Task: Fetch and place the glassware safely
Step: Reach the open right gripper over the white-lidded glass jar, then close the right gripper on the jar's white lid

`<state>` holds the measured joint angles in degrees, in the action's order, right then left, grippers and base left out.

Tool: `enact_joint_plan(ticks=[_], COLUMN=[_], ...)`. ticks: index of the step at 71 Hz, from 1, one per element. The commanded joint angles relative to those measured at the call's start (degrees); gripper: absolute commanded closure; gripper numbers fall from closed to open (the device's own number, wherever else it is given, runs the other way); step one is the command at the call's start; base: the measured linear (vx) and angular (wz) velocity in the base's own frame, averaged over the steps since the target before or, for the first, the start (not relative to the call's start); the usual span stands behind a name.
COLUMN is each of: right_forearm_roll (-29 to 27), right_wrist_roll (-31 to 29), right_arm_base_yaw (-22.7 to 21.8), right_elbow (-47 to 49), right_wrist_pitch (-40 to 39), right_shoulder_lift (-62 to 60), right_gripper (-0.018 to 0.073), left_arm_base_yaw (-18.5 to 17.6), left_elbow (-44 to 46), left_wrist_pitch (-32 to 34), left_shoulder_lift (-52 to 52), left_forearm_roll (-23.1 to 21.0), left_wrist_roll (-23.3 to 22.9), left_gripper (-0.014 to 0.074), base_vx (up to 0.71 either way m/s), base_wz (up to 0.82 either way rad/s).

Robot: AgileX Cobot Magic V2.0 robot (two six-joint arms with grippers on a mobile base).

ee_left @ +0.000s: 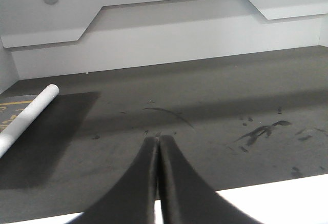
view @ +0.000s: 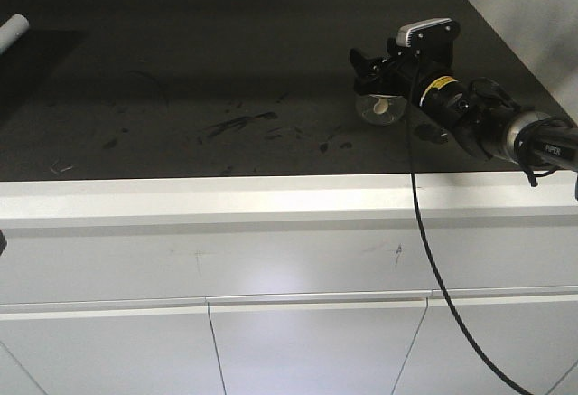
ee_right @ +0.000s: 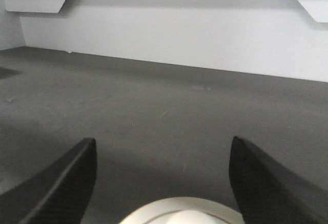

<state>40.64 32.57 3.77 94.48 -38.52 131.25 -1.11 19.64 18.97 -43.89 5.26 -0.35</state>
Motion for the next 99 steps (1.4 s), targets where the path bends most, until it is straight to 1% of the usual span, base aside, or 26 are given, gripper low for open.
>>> enact_joint_plan(ticks=[1, 10, 28, 36, 41, 45, 52, 56, 62, 63, 64, 82, 99], right_forearm_roll=[-1.6, -1.6, -1.6, -1.6, -1.6, -1.6, -1.5, -1.5, -1.5, -1.5, -1.5, -1.6, -1.4], right_wrist_roll=[-0.6, -0.6, -0.6, -0.6, -0.6, -0.6, -0.6, -0.6, -0.6, -0.6, -0.6, -0.4, -0.3], right_arm_base_yaw=[0.0, -0.1, -0.1, -0.1, -0.1, -0.1, -0.1, -0.1, -0.1, -0.1, -0.1, -0.1, -0.1], right_elbow=[1.8, 1.7, 1.7, 1.7, 1.7, 1.7, 1.7, 1.7, 1.7, 1.7, 1.7, 1.7, 1.7], right_wrist_pitch=[0.4, 3.0, 3.6, 4.8, 6.0, 6.5, 6.6, 6.6, 6.6, 6.6, 6.5, 5.1, 5.1], right_shoulder_lift=[-3.0, -3.0, -3.0, -3.0, -3.0, -3.0, -3.0, -3.0, -3.0, -3.0, -3.0, -3.7, -8.4], right_gripper=[0.0053, 0.0053, 0.0058, 0.009, 0.0127, 0.0164, 0.0273, 0.0368, 0.0538, 0.0538, 0.0573, 0.0567, 0.0566], left_arm_base_yaw=[-0.4, -0.4, -0.4, -0.4, -0.4, -0.4, -0.4, -0.4, -0.4, -0.4, -0.4, -0.4, -0.4], left_elbow=[1.5, 1.5, 1.5, 1.5, 1.5, 1.5, 1.5, 1.5, 1.5, 1.5, 1.5, 1.5, 1.5], left_wrist_pitch=[4.1, 4.1, 4.1, 4.1, 4.1, 4.1, 4.1, 4.1, 4.1, 4.1, 4.1, 4.1, 4.1], left_shoulder_lift=[0.2, 0.2, 0.2, 0.2, 0.2, 0.2, 0.2, 0.2, 0.2, 0.2, 0.2, 0.2, 0.2], left_forearm_roll=[-0.4, -0.4, -0.4, -0.4, -0.4, -0.4, -0.4, -0.4, -0.4, -0.4, -0.4, -0.4, -0.4], left_wrist_roll=[-0.4, -0.4, -0.4, -0.4, -0.4, -0.4, -0.4, -0.4, -0.4, -0.4, -0.4, -0.4, -0.4], left_gripper=[0.0603, 0.0603, 0.0603, 0.0603, 0.0603, 0.0603, 0.0603, 0.0603, 0.0603, 0.0603, 0.0603, 0.0603, 0.0603], base_vx=[0.0, 0.0, 0.0, 0.0, 0.0, 0.0, 0.0, 0.0, 0.0, 0.0, 0.0, 0.0, 0.0], base_wz=[0.0, 0.0, 0.0, 0.0, 0.0, 0.0, 0.0, 0.0, 0.0, 0.0, 0.0, 0.0, 0.0])
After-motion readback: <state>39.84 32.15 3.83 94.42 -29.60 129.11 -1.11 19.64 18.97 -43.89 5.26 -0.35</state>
